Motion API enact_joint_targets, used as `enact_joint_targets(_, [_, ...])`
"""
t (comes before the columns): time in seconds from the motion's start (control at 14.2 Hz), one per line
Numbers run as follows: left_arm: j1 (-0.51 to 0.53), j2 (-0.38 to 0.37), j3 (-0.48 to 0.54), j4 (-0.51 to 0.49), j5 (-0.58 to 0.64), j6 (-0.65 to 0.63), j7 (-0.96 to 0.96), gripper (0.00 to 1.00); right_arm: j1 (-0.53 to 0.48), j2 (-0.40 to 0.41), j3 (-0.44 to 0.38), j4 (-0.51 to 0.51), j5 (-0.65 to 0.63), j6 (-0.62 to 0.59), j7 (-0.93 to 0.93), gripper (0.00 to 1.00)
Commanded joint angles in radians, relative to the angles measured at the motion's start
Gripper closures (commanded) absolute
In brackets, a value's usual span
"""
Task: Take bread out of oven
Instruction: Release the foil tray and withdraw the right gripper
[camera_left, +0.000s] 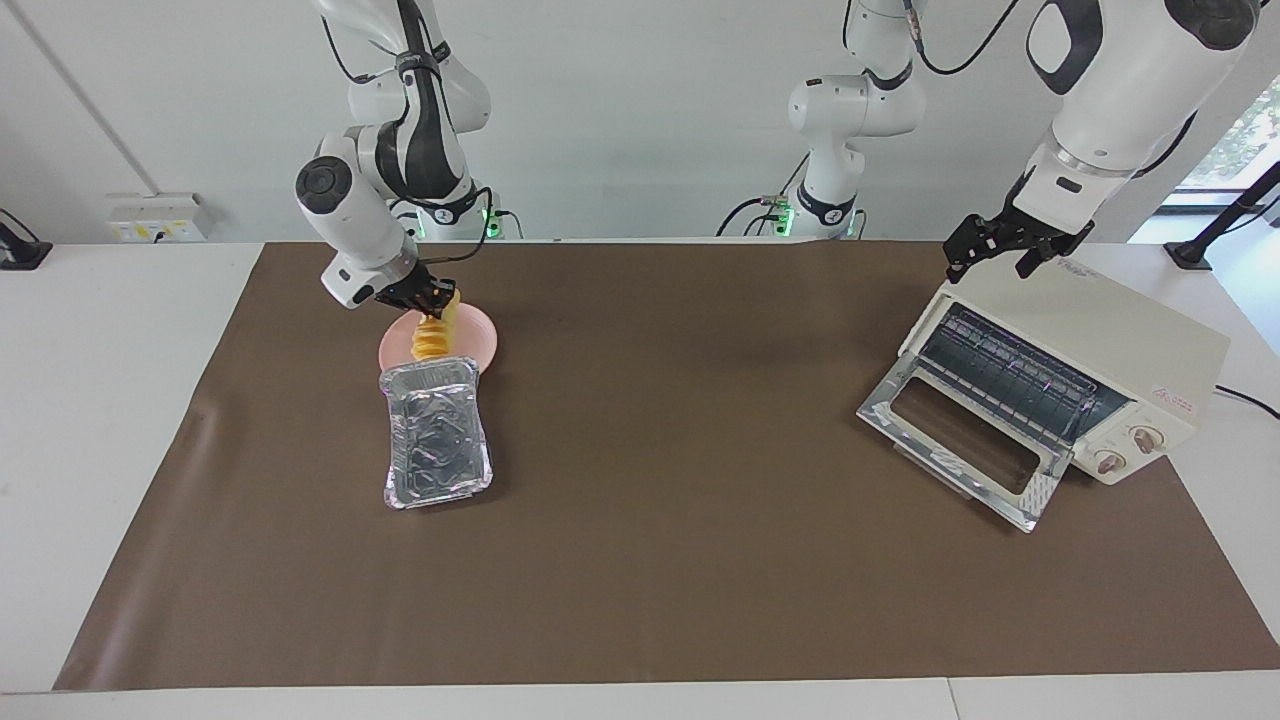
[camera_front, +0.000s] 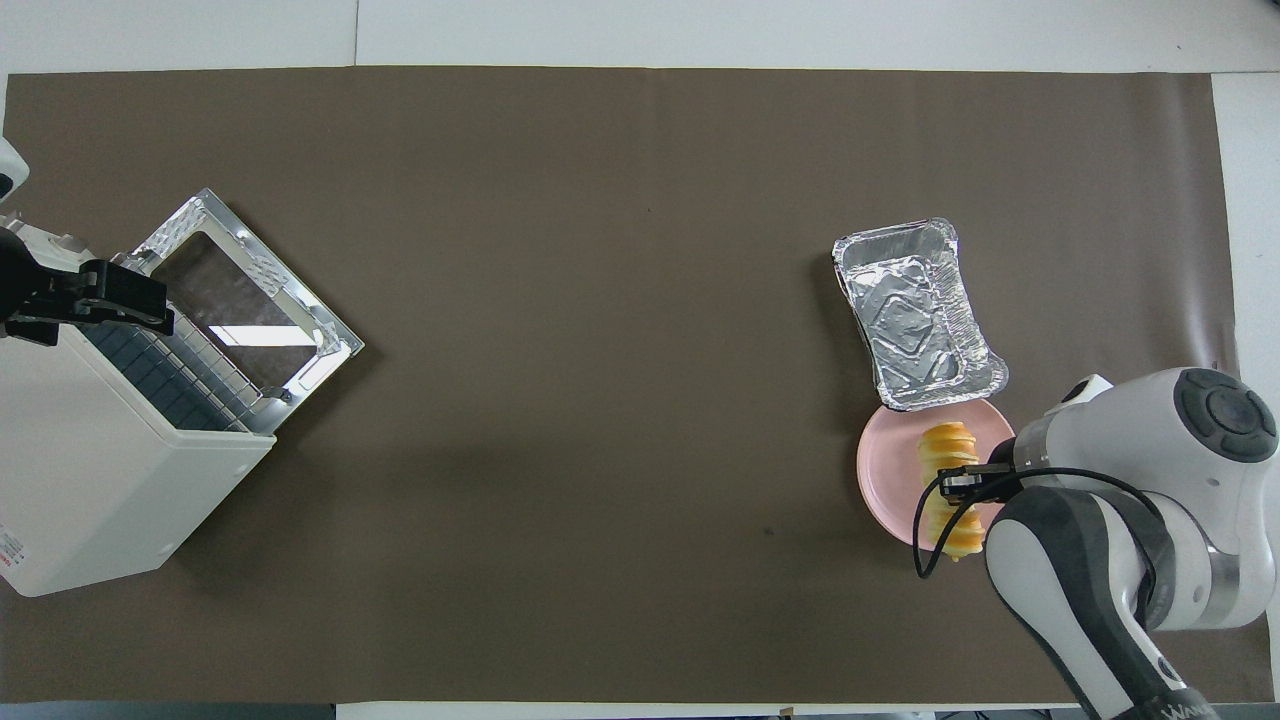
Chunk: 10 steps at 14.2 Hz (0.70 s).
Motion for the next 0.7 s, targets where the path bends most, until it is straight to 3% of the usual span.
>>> enact_joint_targets(0.0, [0.012, -0.026, -0.003, -0.023, -0.018, -0.004, 0.008, 0.00, -0.005, 0.024, 0.008, -0.002, 0.015, 0.036, -0.014, 0.54])
enact_joint_targets(0.07, [0.012, -0.026, -0.002, -0.023, -0.018, -0.004, 0.008, 0.00, -0.005, 0.028, 0.008, 0.003, 0.015, 0.034, -0.014, 0.09])
enact_joint_targets(0.14, [0.012, -0.027, -0.002, -0.023, -0.018, -0.004, 0.008, 0.00, -0.006, 0.033, 0.008, 0.015, 0.015, 0.030, -0.018, 0.00])
enact_joint_targets(0.63, [0.012, -0.026, -0.002, -0.023, -0.018, -0.004, 0.008, 0.00, -0.014, 0.056, 0.007, 0.245, -0.002, -0.120, -0.023, 0.00])
